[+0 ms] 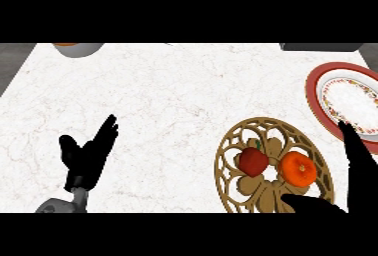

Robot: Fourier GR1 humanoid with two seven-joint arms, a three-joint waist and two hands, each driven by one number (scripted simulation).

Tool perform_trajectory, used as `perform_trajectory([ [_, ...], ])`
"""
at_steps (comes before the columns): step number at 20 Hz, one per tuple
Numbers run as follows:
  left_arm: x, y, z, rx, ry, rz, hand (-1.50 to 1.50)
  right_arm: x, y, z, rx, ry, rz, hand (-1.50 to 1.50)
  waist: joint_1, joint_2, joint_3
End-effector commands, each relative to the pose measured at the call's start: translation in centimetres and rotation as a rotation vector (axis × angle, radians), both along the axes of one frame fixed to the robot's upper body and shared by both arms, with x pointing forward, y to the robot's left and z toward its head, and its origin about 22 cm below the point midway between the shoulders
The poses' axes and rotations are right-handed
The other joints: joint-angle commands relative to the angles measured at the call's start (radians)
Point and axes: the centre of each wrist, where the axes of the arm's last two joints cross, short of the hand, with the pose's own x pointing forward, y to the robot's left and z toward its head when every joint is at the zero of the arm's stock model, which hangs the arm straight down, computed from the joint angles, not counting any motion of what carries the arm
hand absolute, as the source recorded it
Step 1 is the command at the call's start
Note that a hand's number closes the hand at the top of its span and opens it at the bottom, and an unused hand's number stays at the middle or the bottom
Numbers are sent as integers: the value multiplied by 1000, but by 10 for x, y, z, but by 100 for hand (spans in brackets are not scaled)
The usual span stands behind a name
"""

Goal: Pick the bell pepper from the placemat and place it in the plate

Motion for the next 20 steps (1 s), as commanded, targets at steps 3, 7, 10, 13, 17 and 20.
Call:
perform_trajectory([
  [3,-4,-5,-9,0,50,-12,0,32,39,-1,-10,166,-124,-150,4,5,-2],
  [7,-6,2,-6,5,72,-2,0,46,50,-2,48,221,-85,-150,-6,3,-1],
  [10,-9,1,-21,0,68,10,0,53,74,-26,48,242,-78,-150,-11,5,-1],
  [13,-2,-7,-1,-2,60,16,0,42,84,-32,51,226,-68,-150,-21,0,1],
  [17,-5,1,-7,1,68,-8,0,60,94,-32,11,229,-84,-150,-21,0,0],
  [20,-23,-6,-24,-3,79,36,0,59,85,-34,-35,287,-125,-150,-24,0,0],
])
